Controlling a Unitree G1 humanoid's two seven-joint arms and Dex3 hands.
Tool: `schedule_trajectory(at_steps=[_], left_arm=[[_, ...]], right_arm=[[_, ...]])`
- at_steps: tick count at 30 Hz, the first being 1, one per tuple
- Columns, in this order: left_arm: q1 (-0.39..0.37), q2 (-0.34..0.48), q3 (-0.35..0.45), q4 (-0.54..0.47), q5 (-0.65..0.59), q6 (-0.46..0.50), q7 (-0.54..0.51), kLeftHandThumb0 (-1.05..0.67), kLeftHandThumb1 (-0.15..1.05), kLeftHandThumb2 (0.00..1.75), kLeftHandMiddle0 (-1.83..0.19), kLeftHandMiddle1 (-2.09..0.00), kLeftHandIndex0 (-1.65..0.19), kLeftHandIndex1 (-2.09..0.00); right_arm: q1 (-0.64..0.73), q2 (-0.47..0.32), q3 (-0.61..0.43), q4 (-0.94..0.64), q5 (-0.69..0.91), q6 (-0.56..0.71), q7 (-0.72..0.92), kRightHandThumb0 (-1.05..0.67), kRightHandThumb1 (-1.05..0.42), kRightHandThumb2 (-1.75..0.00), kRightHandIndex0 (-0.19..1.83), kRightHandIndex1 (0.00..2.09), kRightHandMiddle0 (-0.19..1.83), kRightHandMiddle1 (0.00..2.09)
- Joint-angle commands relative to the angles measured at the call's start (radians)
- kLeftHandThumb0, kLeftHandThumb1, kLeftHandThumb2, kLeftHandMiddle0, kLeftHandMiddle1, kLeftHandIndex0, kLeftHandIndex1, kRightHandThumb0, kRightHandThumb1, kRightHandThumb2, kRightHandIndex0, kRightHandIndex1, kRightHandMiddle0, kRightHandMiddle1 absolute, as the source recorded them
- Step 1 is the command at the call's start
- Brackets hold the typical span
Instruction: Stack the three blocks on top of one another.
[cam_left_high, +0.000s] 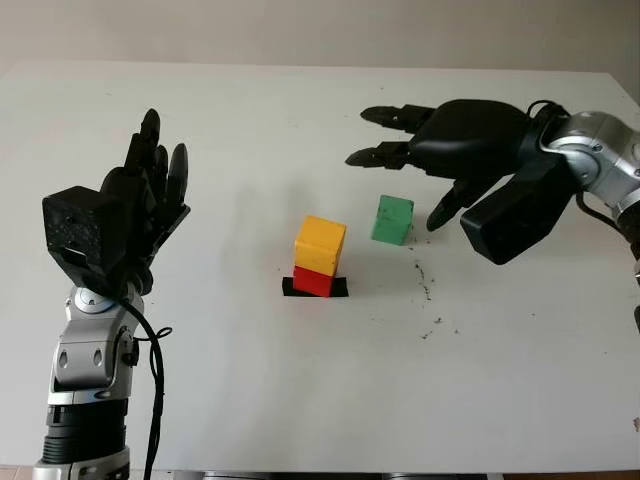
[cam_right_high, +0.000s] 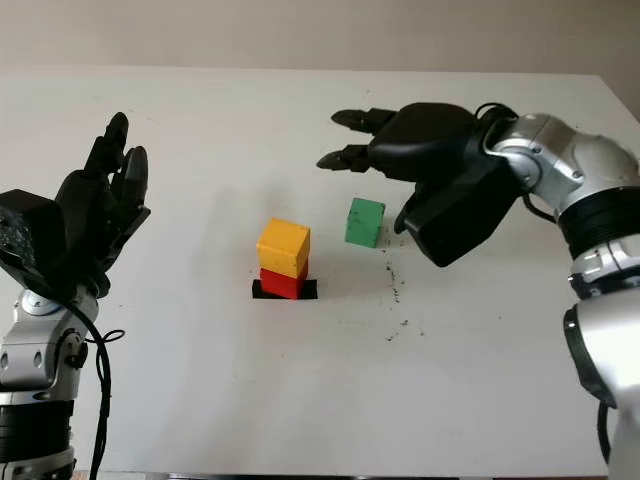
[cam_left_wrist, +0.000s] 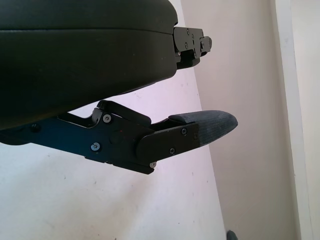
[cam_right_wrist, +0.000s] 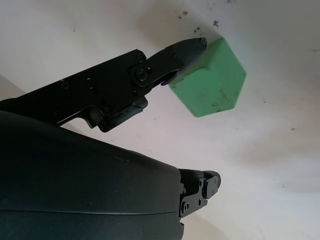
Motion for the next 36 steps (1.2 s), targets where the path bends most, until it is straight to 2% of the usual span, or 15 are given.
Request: schedule_trajectory(at_steps=[1, 21, 28, 36], left_arm=[[-0.004, 0.007, 0.0, -0.002, 0.004, 0.002, 0.002, -0.6, 1.05, 0.63, 0.11, -0.05, 0.11, -0.04], [0.012, 0.007, 0.003, -0.019, 0.003, 0.011, 0.006, -0.61, 1.05, 0.62, 0.09, -0.06, 0.08, -0.06], [0.013, 0.008, 0.004, -0.017, -0.002, 0.009, 0.001, -0.61, 1.05, 0.62, 0.1, -0.05, 0.09, -0.05], [0.014, 0.003, 0.007, -0.017, -0.008, 0.01, 0.003, -0.6, 1.05, 0.62, 0.1, -0.05, 0.08, -0.06]], right_arm=[[-0.003, 0.01, 0.017, 0.01, -0.013, -0.01, -0.022, -0.5, -0.85, -0.06, -0.12, 0.06, 0.12, 0.11], [-0.027, 0.025, 0.123, 0.103, -0.129, -0.02, -0.181, -0.4, -0.93, -0.06, -0.1, 0.06, 0.41, 0.19], [-0.027, 0.018, 0.133, 0.112, -0.144, -0.026, -0.242, -0.34, -0.95, -0.06, -0.04, 0.08, 0.52, 0.22], [-0.036, 0.016, 0.161, 0.126, -0.197, -0.027, -0.38, -0.34, -0.94, -0.05, 0.07, 0.09, 0.63, 0.26]])
